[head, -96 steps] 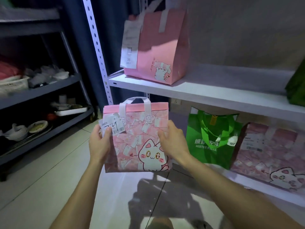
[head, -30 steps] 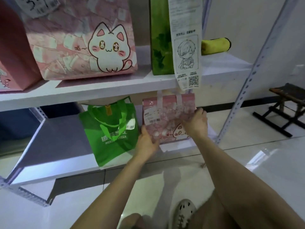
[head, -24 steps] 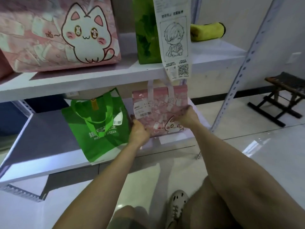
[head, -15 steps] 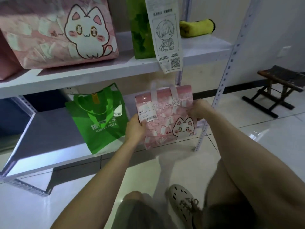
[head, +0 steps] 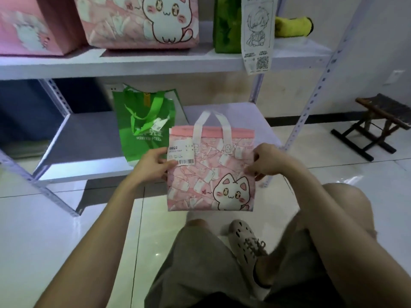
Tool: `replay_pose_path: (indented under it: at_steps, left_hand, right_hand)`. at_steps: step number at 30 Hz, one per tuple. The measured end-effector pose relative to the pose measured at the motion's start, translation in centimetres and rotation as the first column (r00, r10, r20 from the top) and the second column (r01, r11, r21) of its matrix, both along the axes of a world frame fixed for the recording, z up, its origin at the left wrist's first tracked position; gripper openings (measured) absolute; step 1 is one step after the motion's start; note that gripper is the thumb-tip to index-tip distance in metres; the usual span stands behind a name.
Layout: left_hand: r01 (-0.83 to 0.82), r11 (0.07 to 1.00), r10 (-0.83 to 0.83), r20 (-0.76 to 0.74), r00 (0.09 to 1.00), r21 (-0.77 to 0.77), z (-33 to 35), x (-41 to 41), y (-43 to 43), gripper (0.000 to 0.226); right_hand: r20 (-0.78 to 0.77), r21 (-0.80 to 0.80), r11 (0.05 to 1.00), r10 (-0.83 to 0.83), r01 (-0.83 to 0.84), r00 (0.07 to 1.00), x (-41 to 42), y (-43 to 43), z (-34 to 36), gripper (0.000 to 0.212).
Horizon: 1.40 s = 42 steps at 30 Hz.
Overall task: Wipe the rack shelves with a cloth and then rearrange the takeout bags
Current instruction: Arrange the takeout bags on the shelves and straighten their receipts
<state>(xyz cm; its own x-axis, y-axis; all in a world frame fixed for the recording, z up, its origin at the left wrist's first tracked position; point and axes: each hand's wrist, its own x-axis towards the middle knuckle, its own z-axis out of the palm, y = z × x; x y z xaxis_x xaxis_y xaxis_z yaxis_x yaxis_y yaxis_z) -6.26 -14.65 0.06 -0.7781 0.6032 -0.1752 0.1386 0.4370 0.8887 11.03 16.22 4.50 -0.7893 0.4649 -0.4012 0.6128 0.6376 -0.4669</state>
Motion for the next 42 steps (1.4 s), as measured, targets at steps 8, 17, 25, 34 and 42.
replay_pose_path:
  at_steps: [8,17,25,34,42]
  left_hand:
    - [-0.039,0.999,0.042,0.245,0.969,-0.017,1.1,-0.1,-12.5,0.027]
    - [-0.651,0.759,0.647,-0.112,0.754,0.001,1.2,-1.7,-26.8,0.026]
    - [-0.891,0.431,0.879,-0.290,0.379,0.140,-0.9,-3.0,-31.6,0.024]
    - [-0.832,0.549,0.711,-0.479,0.515,-0.080,-1.6,-11.7,-28.2,0.028]
    - [-0.788,0.616,0.697,-0.465,0.546,-0.003,-3.2,-16.2,-20.3,0.010]
  right_hand:
    - [0.035,-0.151,0.973,0.182,-0.174,0.983,-2.3,-10.9,2.5,0.013]
    - [-0.133,0.148,0.828,0.559,-0.541,0.819,-13.8,-25.5,3.1,0.011]
    - [-0.282,0.277,0.733,0.680,-0.621,0.677,-23.2,-32.0,3.6,0.019]
    - [-0.321,0.368,0.828,0.540,-0.423,0.778,-27.9,-29.1,0.0,0.014]
    - [-0.319,0.375,0.886,0.400,-0.273,0.859,-27.2,-25.1,-1.8,0.017]
